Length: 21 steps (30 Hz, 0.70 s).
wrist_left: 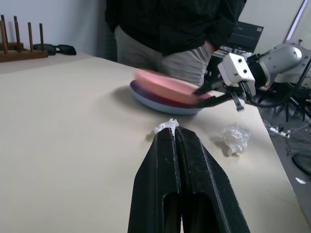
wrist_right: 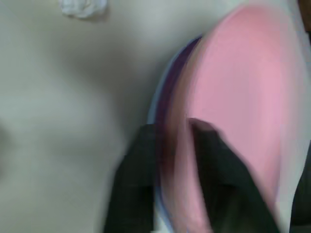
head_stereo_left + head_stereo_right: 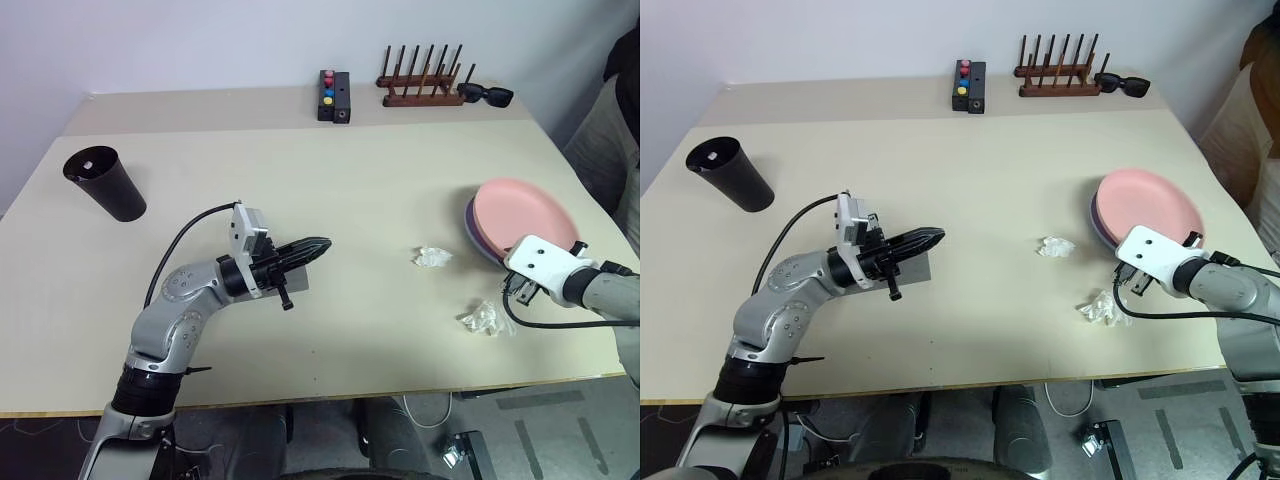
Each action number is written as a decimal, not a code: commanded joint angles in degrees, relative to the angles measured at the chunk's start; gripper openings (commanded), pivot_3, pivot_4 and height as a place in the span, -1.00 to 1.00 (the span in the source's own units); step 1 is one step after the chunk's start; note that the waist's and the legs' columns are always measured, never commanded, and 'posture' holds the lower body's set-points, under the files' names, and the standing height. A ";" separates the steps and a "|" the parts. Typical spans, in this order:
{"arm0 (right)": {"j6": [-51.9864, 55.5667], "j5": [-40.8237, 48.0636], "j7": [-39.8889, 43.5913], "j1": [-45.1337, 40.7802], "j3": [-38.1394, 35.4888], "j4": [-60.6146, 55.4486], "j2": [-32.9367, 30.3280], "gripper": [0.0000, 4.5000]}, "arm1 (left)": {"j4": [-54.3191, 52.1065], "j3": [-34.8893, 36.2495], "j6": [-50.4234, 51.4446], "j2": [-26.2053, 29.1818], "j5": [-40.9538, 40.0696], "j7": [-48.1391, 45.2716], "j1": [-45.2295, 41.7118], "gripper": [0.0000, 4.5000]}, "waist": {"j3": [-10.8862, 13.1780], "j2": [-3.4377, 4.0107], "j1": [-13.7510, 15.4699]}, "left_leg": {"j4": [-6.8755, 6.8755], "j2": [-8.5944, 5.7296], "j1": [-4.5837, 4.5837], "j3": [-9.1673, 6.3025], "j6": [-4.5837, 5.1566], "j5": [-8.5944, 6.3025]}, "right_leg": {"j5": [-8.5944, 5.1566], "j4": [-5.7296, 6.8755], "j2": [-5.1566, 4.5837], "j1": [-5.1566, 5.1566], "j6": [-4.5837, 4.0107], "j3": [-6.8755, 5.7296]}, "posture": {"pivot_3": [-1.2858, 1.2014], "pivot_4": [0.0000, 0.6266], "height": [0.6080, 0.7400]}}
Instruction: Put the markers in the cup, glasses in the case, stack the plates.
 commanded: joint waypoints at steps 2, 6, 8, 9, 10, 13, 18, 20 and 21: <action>-2.14 2.03 0.32 -1.76 -3.28 -2.11 -1.64 0.33 | -0.93 0.37 -1.31 -0.44 0.11 0.15 -0.65 -1.00 | 0.00 0.00 0.00 | -0.01 0.00 0.00 -0.01 0.00 0.00 | 0.00 0.00 0.00 0.00 0.00 0.00 | 0.03 -0.52 0.98; -1.68 7.41 2.74 -3.26 -4.27 -4.14 -0.31 0.33 | -0.76 0.19 -1.12 -0.63 0.21 0.33 -0.91 -1.00 | 0.00 0.00 -0.08 | -0.01 0.00 0.01 -0.01 0.00 0.00 | 0.00 0.00 0.00 0.00 0.00 0.00 | 0.03 -0.52 0.98; 0.12 11.70 4.64 -3.34 -2.31 -7.38 2.16 0.33 | -1.51 -0.79 0.30 0.40 0.26 -0.42 -0.59 -1.00 | 0.00 -0.01 -0.08 | -0.02 0.00 0.01 -0.01 0.00 0.00 | 0.00 0.00 0.00 0.00 0.01 0.00 | 0.03 -0.52 0.98; 1.15 12.83 5.20 -3.31 -0.68 -8.74 3.33 0.33 | -1.97 -1.24 0.87 0.90 0.27 -0.79 -0.33 -1.00 | 0.00 -0.01 -0.07 | -0.02 0.01 0.02 -0.02 0.00 0.00 | 0.00 0.00 0.01 0.00 0.01 -0.01 | 0.03 -0.52 0.98; 1.91 13.12 5.33 -3.33 0.81 -9.48 4.23 0.33 | -2.36 -1.54 1.25 1.24 0.19 -1.03 -0.10 -1.00 | 0.00 -0.02 -0.08 | -0.03 0.01 0.02 -0.03 0.00 0.00 | -0.01 0.00 0.01 0.00 0.01 -0.01 | 0.03 -0.52 0.98; 2.20 12.17 3.92 -4.91 4.31 -8.26 7.08 0.33 | -3.33 -1.71 1.48 1.54 -0.19 -0.91 0.41 -1.00 | 0.00 -0.02 -0.03 | 0.00 0.00 0.00 -0.03 0.00 0.00 | -0.01 0.00 0.00 0.00 0.01 0.00 | 0.03 -0.52 0.98; 1.62 10.35 1.72 -7.76 8.37 -2.65 10.81 0.33 | -4.46 -1.61 1.54 1.45 -0.38 -0.08 1.18 -1.00 | 0.00 -0.01 0.02 | 0.01 0.00 -0.01 -0.04 0.00 0.00 | 0.00 0.00 0.00 0.01 0.00 -0.01 | 0.03 -0.52 0.98; 0.78 8.96 0.43 -8.80 9.40 0.36 11.33 0.33 | -4.79 -1.48 1.58 1.42 -0.44 0.28 1.49 -1.00 | 0.00 -0.01 0.03 | 0.02 -0.01 -0.01 -0.03 0.00 0.00 | 0.00 0.00 0.00 0.01 0.00 -0.01 | 0.03 -0.52 0.98; 0.37 8.76 -0.14 -9.21 9.55 1.51 11.66 0.33 | -4.93 -1.43 1.61 1.41 -0.52 0.43 1.64 -1.00 | 0.00 -0.01 0.02 | 0.02 -0.01 -0.01 -0.03 0.00 0.00 | 0.00 -0.01 0.00 0.01 0.00 0.00 | 0.03 -0.52 0.98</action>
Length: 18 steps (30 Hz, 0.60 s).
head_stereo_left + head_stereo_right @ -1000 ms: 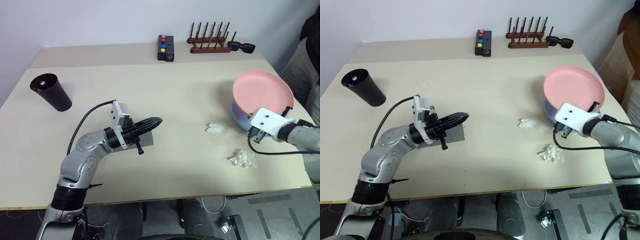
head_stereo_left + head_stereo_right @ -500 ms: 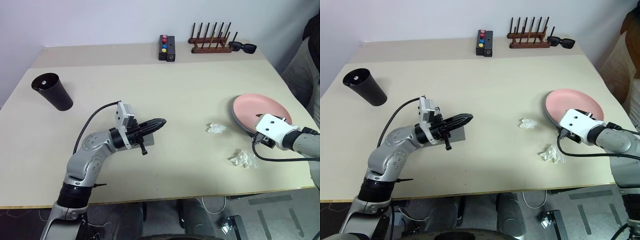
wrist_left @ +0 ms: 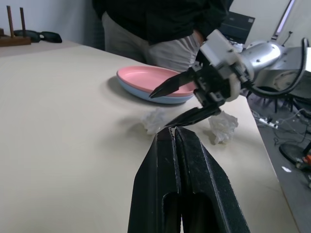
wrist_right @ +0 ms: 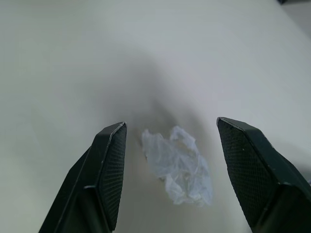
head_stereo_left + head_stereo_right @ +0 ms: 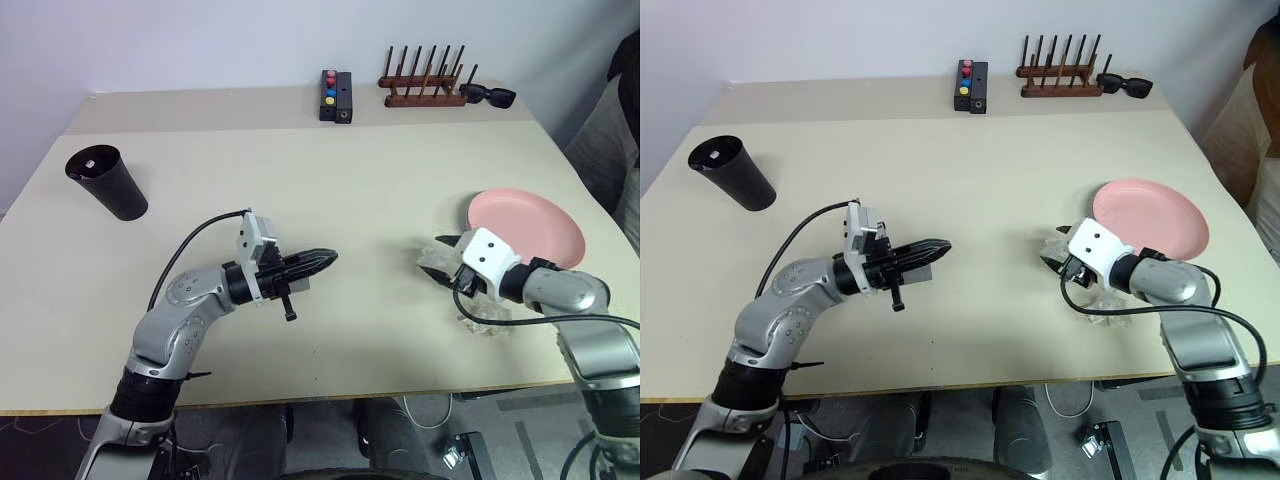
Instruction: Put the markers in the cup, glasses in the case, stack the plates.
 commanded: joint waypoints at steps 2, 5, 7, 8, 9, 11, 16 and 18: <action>-1.87 -1.53 -2.20 -1.89 0.08 4.21 0.97 0.33 | -2.69 0.73 -0.06 0.02 -0.63 0.65 0.50 -1.00 | 0.00 0.00 -0.03 | -0.02 0.00 0.00 0.00 0.00 0.00 | 0.00 0.00 0.00 0.00 0.00 0.00 | 0.03 -0.52 0.98; -2.42 -1.89 -1.94 -1.78 0.36 5.21 0.70 -0.06 | -2.73 0.73 -0.15 0.01 -0.65 0.87 0.64 -1.00 | 0.00 0.00 -0.04 | -0.02 0.00 0.01 0.00 0.00 0.00 | 0.00 0.00 0.00 0.00 0.00 0.00 | 0.03 -0.52 0.98; -2.30 -1.48 -1.81 -1.71 0.04 5.01 0.73 -0.50 | -2.76 0.69 -0.25 -0.05 -0.70 0.92 0.74 -1.00 | 0.00 0.00 -0.05 | -0.02 0.00 0.01 0.00 0.00 0.00 | 0.00 0.00 0.00 0.00 0.00 0.00 | 0.03 -0.52 0.98; -2.21 -1.27 -1.68 -1.63 -0.10 4.73 0.71 -0.74 | -2.73 0.62 -0.31 -0.09 -0.70 0.94 0.77 -1.00 | 0.00 0.00 -0.08 | -0.03 0.00 0.01 0.00 0.00 0.00 | 0.00 0.00 0.00 0.00 0.00 0.00 | 0.03 -0.52 0.98; -2.29 -1.15 -1.54 -1.55 -0.21 4.43 0.62 -0.97 | -2.64 0.50 -0.41 -0.15 -0.64 0.92 0.73 -1.00 | 0.00 0.00 -0.08 | -0.03 0.00 0.02 0.00 0.00 0.00 | 0.00 0.00 0.00 0.00 0.00 0.00 | 0.03 -0.52 0.98; -2.61 -0.88 -1.60 -1.52 -0.77 3.54 0.48 -0.99 | -2.41 0.32 -0.49 -0.26 -0.64 0.74 0.65 -1.00 | 0.00 0.00 -0.06 | -0.03 0.00 0.02 0.00 0.00 0.00 | 0.00 0.00 0.00 0.00 0.00 0.00 | 0.03 -0.52 0.98; -3.45 -1.28 -5.08 -3.85 -4.13 3.51 0.11 -0.99 | -1.79 0.17 -0.86 -0.51 -0.35 0.49 0.40 -1.00 | 0.00 0.00 -0.08 | -0.03 0.00 0.02 0.00 0.00 0.00 | 0.00 0.00 0.01 0.00 0.01 0.00 | 0.03 -0.52 0.98; -3.35 -3.59 -10.76 -7.29 -7.24 7.17 -0.76 -0.99 | -1.39 0.09 -1.21 -0.71 -0.12 0.41 0.15 -1.00 | 0.01 0.02 -0.13 | -0.02 0.00 0.02 0.00 0.00 0.00 | 0.00 0.01 0.00 0.00 0.00 0.00 | 0.03 -0.52 0.98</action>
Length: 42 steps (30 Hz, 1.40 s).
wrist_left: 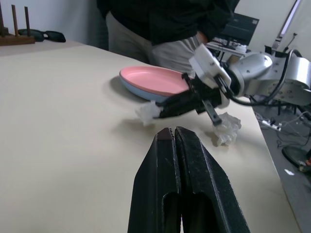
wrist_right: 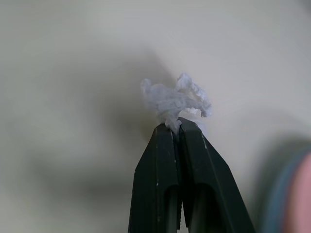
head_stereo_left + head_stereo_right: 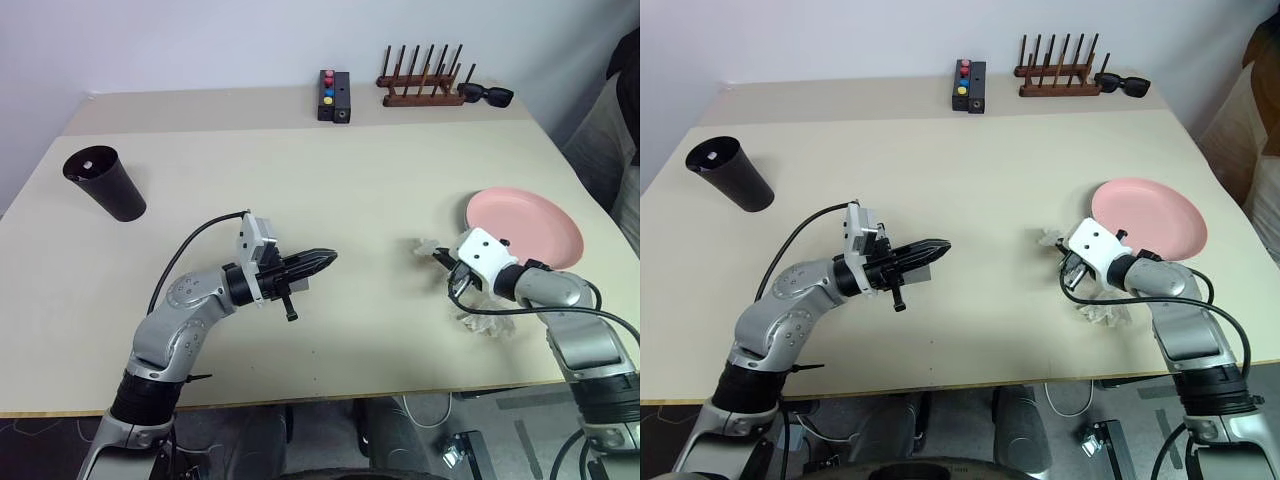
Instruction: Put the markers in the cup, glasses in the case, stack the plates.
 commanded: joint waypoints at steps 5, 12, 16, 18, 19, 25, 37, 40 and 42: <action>2.26 -5.43 -10.36 -5.97 -8.18 8.07 -6.04 -0.99 | -0.27 -0.40 -1.68 -1.04 0.34 -0.66 -0.87 -1.00 | 0.00 0.00 0.52 | -0.03 -0.01 -0.03 -0.01 0.00 0.00 | -0.01 -0.03 0.00 0.00 0.00 -0.01 | 0.03 -0.52 0.98; 4.16 -4.77 -9.14 -1.24 -9.85 6.33 -8.06 -0.21 | 0.83 -0.95 -2.02 -1.83 0.60 -1.12 -1.58 -1.00 | 0.00 0.07 -0.25 | -0.04 -0.01 0.00 0.03 0.03 -0.02 | -0.01 -0.05 0.00 0.00 0.00 0.01 | 0.03 -0.52 0.98; 3.76 -3.26 -8.19 2.87 -13.88 3.09 -9.22 0.47 | 2.29 -1.63 -2.21 -2.27 0.77 -2.10 -2.73 -1.00 | -0.01 0.09 0.03 | -0.04 0.00 0.01 0.04 0.03 -0.02 | -0.01 -0.01 0.00 0.00 0.01 0.01 | 0.03 -0.52 0.98; 3.51 -0.78 -6.41 6.12 -17.45 0.47 -9.42 0.47 | 3.32 -2.13 -2.51 -2.64 0.91 -2.79 -3.54 -1.00 | -0.01 0.10 0.52 | -0.01 -0.02 -0.05 0.02 0.03 -0.01 | -0.02 -0.03 0.00 0.00 0.03 0.01 | 0.03 -0.52 0.98; 3.39 0.37 -5.66 7.27 -18.69 -0.64 -9.32 0.47 | 3.67 -2.29 -2.68 -2.76 0.99 -3.01 -3.80 -1.00 | -0.01 0.09 0.52 | 0.00 -0.03 -0.06 0.03 0.03 -0.02 | -0.03 -0.06 -0.01 0.01 0.04 0.01 | 0.03 -0.52 0.98; 12.00 18.95 7.27 22.15 -28.98 -16.81 -5.23 0.47 | 5.72 -3.39 -2.86 -3.86 1.09 -4.79 -5.32 -1.00 | -0.01 0.08 0.20 | -0.04 -0.01 0.03 -0.02 0.07 -0.04 | -0.04 -0.07 0.00 0.10 0.06 0.00 | 0.03 -0.52 0.98; 17.29 19.36 7.37 32.02 -21.14 -20.88 -3.21 0.25 | 5.92 -2.95 -2.65 -4.13 1.77 -5.42 -5.47 -1.00 | -0.02 0.07 0.19 | 0.07 -0.01 0.05 0.01 0.07 -0.05 | -0.18 -0.12 -0.02 0.18 0.24 0.00 | 0.03 -0.52 0.98; 17.52 19.47 8.37 32.15 -20.23 -20.74 -4.13 -0.36 | 5.49 -2.57 -2.56 -3.93 1.84 -5.09 -5.10 -1.00 | -0.03 0.07 0.28 | 0.06 -0.01 0.05 0.01 0.07 -0.05 | -0.18 -0.12 -0.02 0.18 0.24 -0.01 | 0.03 -0.52 0.98; 17.44 19.82 8.79 31.85 -20.08 -20.54 -4.30 -0.79 | 5.33 -2.43 -2.57 -3.86 1.82 -4.92 -4.96 -1.00 | -0.02 0.07 0.29 | 0.07 -0.01 0.04 0.01 0.07 -0.05 | -0.18 -0.13 -0.02 0.18 0.24 -0.01 | 0.03 -0.52 0.98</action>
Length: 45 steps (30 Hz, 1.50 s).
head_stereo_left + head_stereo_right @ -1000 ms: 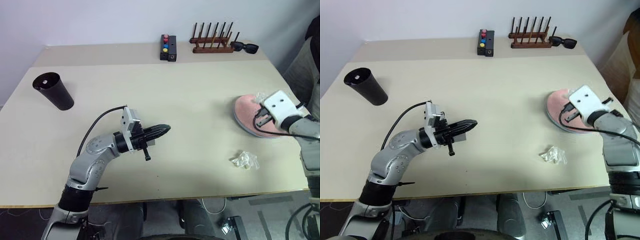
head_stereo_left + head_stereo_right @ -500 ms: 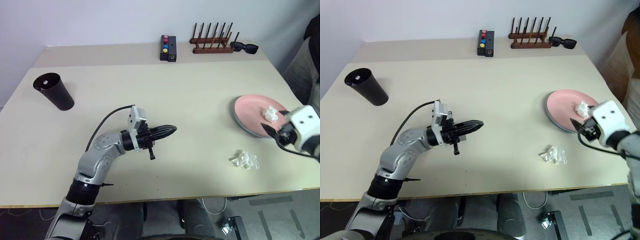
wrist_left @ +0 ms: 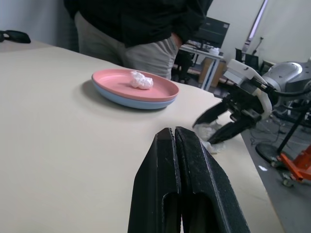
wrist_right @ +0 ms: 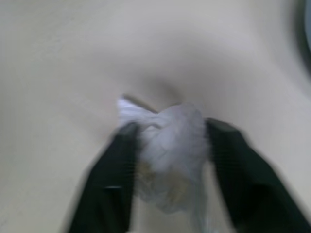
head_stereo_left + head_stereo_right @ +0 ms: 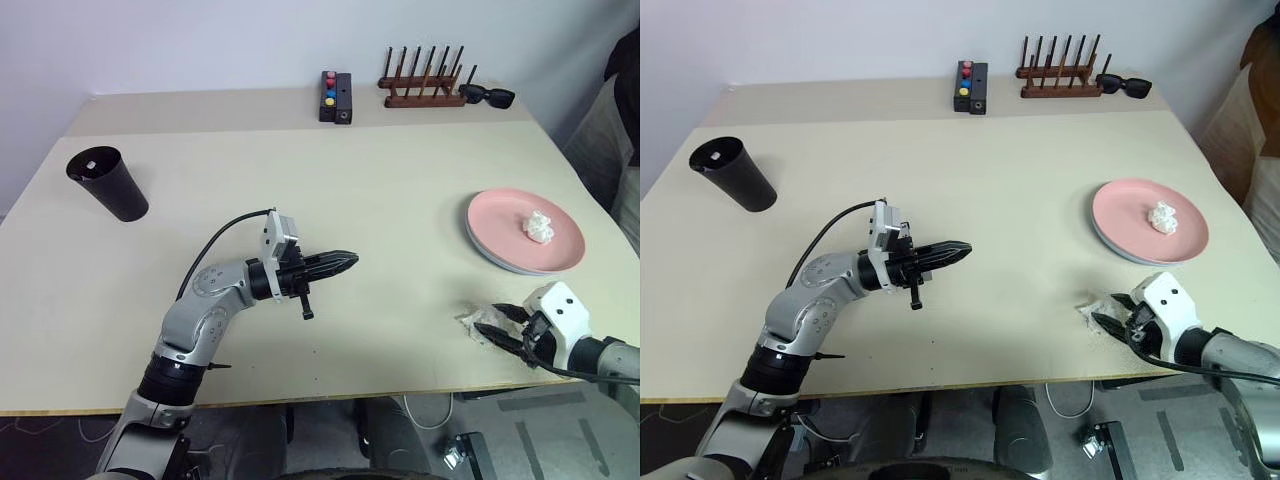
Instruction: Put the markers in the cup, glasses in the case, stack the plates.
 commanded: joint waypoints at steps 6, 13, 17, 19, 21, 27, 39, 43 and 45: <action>-3.32 0.83 -3.92 -12.28 -0.45 2.08 1.39 -0.99 | -2.81 1.29 -1.01 0.45 0.02 0.61 0.63 -1.00 | 0.00 0.01 -0.32 | -0.01 0.01 0.03 0.01 0.00 0.00 | 0.00 0.00 0.00 -0.01 -0.01 0.00 | 0.03 -0.52 0.98; -8.89 -10.94 -18.75 -30.16 4.29 17.84 3.69 -0.99 | -3.87 1.75 -0.86 0.82 0.00 1.35 1.31 -1.00 | 0.01 -0.02 0.15 | -0.02 -0.02 -0.05 -0.01 0.00 0.00 | 0.13 -0.03 0.00 -0.04 -0.20 0.00 | 0.03 -0.52 0.98; -10.96 -16.89 -24.26 -34.50 8.19 28.19 4.24 -0.99 | -4.57 1.89 -1.06 0.93 0.27 2.21 1.85 -1.00 | 0.01 -0.01 -0.02 | -0.09 -0.03 -0.07 -0.01 0.00 0.00 | 0.14 -0.11 -0.01 -0.04 -0.22 0.00 | 0.03 -0.52 0.98; -12.02 -17.35 -24.81 -35.59 8.78 30.42 4.59 -0.70 | -4.94 2.14 -1.13 1.10 0.33 2.55 2.13 -1.00 | 0.02 0.00 -0.13 | -0.12 -0.03 -0.06 -0.01 0.01 0.00 | 0.15 -0.10 -0.01 -0.06 -0.22 0.00 | 0.03 -0.52 0.98; -13.26 -17.47 -24.69 -36.24 9.17 31.59 4.58 -0.38 | -5.14 2.35 -1.10 1.31 0.31 2.84 2.37 -1.00 | 0.02 0.04 -0.27 | -0.12 -0.03 -0.05 -0.01 0.01 0.01 | 0.15 -0.08 -0.01 -0.07 -0.22 0.00 | 0.03 -0.52 0.98; -18.90 -17.70 -25.96 -39.21 8.24 33.70 4.12 0.46 | -4.52 3.57 -3.20 1.84 2.01 4.83 2.58 -1.00 | 0.02 0.05 -0.42 | -0.11 -0.02 -0.02 0.00 0.01 0.01 | 0.15 -0.04 0.00 -0.07 -0.20 0.01 | 0.03 -0.52 0.98; -14.74 2.26 1.08 -32.73 13.71 17.15 5.46 0.46 | -5.12 25.95 -7.93 13.96 3.85 11.91 16.72 -1.00 | 0.02 0.05 -0.33 | -0.17 0.02 0.02 -0.02 0.07 -0.03 | 0.11 0.01 0.01 -0.09 -0.15 0.00 | 0.03 -0.52 0.98; -13.97 2.56 2.98 -33.80 14.59 18.47 5.59 0.46 | -7.31 32.21 -8.68 15.99 3.66 12.90 25.74 -1.00 | 0.03 0.04 -0.17 | -0.10 0.01 -0.04 0.00 0.06 -0.03 | 0.11 -0.03 -0.03 -0.11 -0.18 0.00 | 0.03 -0.52 0.98; -14.50 1.76 3.66 -34.91 15.32 20.17 5.83 0.46 | -8.00 34.34 -8.92 15.85 3.65 13.56 28.84 -1.00 | 0.03 0.03 -0.21 | -0.10 0.02 -0.05 0.01 0.06 -0.04 | 0.10 -0.03 -0.03 -0.14 -0.17 0.00 | 0.03 -0.52 0.98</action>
